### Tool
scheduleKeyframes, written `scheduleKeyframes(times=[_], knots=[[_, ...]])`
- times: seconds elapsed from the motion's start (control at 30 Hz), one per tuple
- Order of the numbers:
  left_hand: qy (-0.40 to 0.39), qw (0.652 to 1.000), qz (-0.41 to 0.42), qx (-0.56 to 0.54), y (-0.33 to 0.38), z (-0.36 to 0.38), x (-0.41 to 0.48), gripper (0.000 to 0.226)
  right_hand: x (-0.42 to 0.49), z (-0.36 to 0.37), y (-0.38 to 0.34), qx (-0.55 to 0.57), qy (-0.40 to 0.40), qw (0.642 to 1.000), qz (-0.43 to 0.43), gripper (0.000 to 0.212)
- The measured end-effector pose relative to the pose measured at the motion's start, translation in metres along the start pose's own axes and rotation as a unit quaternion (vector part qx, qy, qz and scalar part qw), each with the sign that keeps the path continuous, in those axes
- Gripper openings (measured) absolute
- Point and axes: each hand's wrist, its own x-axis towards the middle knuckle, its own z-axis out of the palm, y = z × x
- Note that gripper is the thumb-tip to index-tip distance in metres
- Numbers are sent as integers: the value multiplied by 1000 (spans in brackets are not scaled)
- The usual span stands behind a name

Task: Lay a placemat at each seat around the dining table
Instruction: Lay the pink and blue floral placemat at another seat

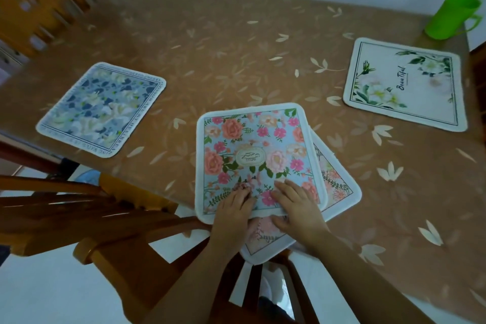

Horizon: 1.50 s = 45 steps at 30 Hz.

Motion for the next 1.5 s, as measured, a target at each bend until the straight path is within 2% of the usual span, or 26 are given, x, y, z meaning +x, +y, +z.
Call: scheduleKeyframes(times=[0.17, 0.33, 0.5, 0.63, 0.73, 0.87, 1.03, 1.23, 1.5], knots=[[10, 1000, 1, -5, 0, 0, 0, 46, 3, -8, 2, -25, 63, 997, -49, 52], [9, 1000, 9, -8, 4, -2, 3, 42, 3, -9, 3, -14, 70, 996, -54, 47], [22, 999, 11, -37, 9, -6, 3, 25, 0, -8, 0, 7, 71, 996, -46, 41], [29, 997, 9, -70, 12, -12, 6, 13, -4, -11, -8, 36, 96, 993, -55, 29], [45, 995, 7, -92, 15, -21, 8, 10, -6, -15, -14, 72, 119, 989, -41, 22], [45, 995, -4, -90, 17, -38, 12, 28, -3, -27, -22, 109, 123, 986, 20, 14], [29, 995, -48, -87, 10, -60, 14, 21, 5, -51, -37, 139, 119, 982, 55, 13], [121, 976, -109, -145, -3, -105, 15, 18, 14, -79, -66, 139, 159, 977, 24, 10], [229, 965, -109, -71, -11, -176, -3, 6, 25, -117, -124, 88, 222, 968, -75, 12]])
